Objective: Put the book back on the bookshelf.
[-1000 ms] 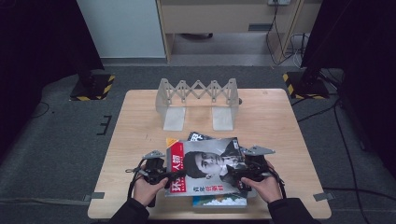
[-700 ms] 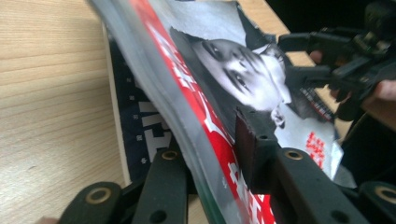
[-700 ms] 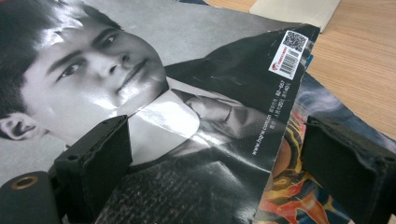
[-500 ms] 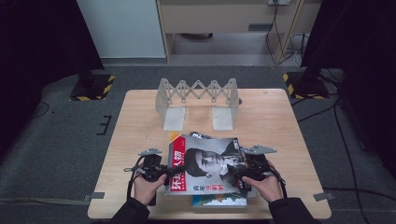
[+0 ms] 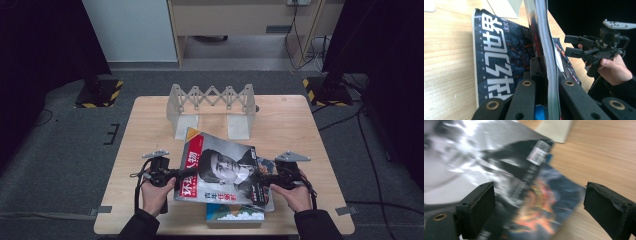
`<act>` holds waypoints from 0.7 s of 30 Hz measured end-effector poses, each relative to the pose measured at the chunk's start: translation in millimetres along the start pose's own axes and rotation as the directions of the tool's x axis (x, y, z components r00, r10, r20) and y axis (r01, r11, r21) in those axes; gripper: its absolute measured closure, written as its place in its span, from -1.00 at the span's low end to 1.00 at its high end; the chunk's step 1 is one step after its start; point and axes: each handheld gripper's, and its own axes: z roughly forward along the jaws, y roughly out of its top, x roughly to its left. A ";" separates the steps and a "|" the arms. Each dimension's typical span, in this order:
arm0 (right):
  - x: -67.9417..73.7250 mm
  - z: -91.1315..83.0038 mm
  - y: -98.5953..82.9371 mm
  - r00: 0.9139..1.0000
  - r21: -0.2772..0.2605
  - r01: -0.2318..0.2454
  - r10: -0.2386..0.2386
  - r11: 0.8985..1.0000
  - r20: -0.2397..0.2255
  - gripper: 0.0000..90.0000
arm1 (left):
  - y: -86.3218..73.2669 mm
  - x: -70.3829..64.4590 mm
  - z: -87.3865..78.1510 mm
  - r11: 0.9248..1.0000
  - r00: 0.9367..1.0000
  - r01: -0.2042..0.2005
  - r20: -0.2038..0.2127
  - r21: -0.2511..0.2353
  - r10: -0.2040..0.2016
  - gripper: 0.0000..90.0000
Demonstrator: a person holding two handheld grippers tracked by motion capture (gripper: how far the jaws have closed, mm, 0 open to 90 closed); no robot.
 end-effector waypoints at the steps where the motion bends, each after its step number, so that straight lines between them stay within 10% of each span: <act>1: -4.7 -1.5 -0.7 1.000 0.000 0.000 0.000 1.000 0.014 -0.78 | 1.6 -0.1 -0.3 1.000 1.000 0.010 0.007 -0.003 -0.010 0.91; 9: -39.0 -11.2 -9.5 0.990 0.029 -0.020 0.015 0.999 0.137 -0.82 | 17.7 -1.7 -12.4 0.996 0.997 0.064 0.047 -0.067 -0.061 0.91; 21: -58.0 -6.8 -21.0 0.979 0.096 -0.037 0.017 0.995 0.202 -0.86 | 45.2 -7.3 -35.2 0.980 0.994 0.085 0.086 -0.180 -0.070 0.91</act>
